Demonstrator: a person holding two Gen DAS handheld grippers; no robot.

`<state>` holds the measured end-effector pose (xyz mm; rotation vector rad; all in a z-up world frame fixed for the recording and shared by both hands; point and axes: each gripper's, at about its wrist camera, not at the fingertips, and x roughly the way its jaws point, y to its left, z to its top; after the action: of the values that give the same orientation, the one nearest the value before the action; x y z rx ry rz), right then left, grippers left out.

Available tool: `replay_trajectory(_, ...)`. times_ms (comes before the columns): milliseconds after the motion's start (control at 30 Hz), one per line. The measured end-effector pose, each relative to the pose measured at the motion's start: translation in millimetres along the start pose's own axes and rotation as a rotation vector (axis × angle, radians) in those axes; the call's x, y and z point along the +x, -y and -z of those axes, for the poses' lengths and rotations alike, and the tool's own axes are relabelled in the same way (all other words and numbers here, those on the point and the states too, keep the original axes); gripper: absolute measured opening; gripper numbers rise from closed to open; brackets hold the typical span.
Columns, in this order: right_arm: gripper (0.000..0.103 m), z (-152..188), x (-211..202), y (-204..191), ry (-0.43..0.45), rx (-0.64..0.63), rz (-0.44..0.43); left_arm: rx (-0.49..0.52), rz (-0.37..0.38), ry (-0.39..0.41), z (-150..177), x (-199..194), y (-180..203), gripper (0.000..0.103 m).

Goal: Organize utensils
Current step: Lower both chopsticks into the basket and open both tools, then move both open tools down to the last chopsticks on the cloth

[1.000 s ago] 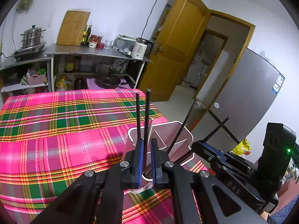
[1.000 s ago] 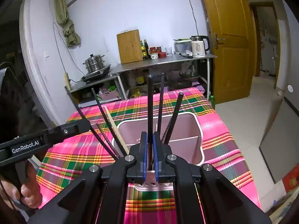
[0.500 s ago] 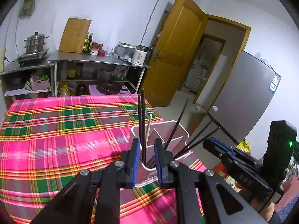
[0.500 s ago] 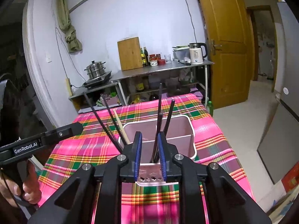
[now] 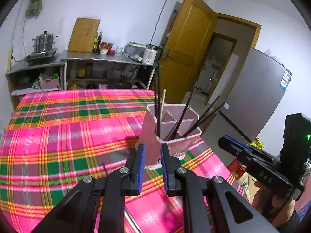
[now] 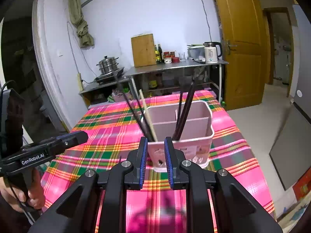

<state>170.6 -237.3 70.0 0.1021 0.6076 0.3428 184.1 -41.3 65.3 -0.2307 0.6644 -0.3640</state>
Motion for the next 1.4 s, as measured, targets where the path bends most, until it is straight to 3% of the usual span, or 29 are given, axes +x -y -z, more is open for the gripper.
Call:
replay_trajectory(800, 0.018, 59, 10, -22, -0.112, -0.03, -0.056, -0.11, -0.082, -0.137, 82, 2, -48, 0.015)
replay_trajectory(1267, 0.018, 80, 39, -28, -0.189, -0.041, -0.085, -0.136, -0.133, -0.22, 99, 49, -60, 0.016)
replay_trajectory(1400, 0.018, 81, 42, -26, -0.197, -0.037, -0.084, -0.137, -0.166, -0.236, 101, 68, -64, 0.025)
